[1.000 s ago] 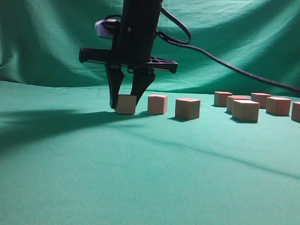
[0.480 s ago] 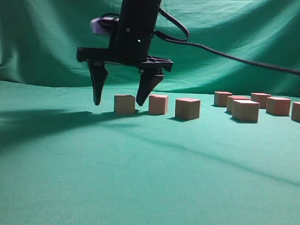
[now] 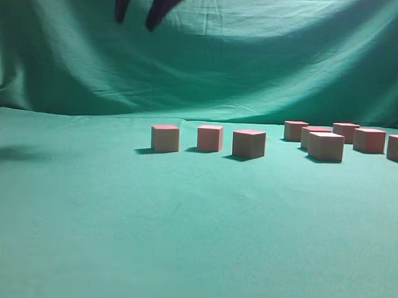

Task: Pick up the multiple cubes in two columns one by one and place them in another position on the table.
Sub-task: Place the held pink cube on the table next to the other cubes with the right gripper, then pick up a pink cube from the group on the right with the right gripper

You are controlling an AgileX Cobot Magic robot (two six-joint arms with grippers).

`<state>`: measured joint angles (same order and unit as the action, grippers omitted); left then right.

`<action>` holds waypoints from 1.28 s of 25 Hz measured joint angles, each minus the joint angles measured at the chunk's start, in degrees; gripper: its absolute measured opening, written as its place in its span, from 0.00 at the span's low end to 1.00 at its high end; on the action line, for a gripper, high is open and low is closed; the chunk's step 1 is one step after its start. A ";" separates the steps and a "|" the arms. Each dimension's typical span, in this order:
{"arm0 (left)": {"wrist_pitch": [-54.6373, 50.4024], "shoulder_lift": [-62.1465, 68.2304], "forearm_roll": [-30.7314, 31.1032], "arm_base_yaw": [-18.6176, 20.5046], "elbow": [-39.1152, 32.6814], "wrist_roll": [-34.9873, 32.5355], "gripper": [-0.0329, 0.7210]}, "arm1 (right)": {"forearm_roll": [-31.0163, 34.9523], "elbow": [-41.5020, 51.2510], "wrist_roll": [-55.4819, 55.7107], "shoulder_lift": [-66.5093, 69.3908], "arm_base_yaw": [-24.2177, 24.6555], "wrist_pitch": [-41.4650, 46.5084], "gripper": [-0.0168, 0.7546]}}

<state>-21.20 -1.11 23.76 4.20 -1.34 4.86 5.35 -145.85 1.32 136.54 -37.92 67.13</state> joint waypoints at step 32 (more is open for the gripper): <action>0.00 0.00 0.00 0.00 0.00 0.00 0.04 | -1.14 71.29 -4.01 -48.59 30.38 -1.12 0.49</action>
<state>-21.20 -1.11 23.76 4.20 -1.34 4.86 4.20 -74.56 -2.69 87.95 -7.54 66.01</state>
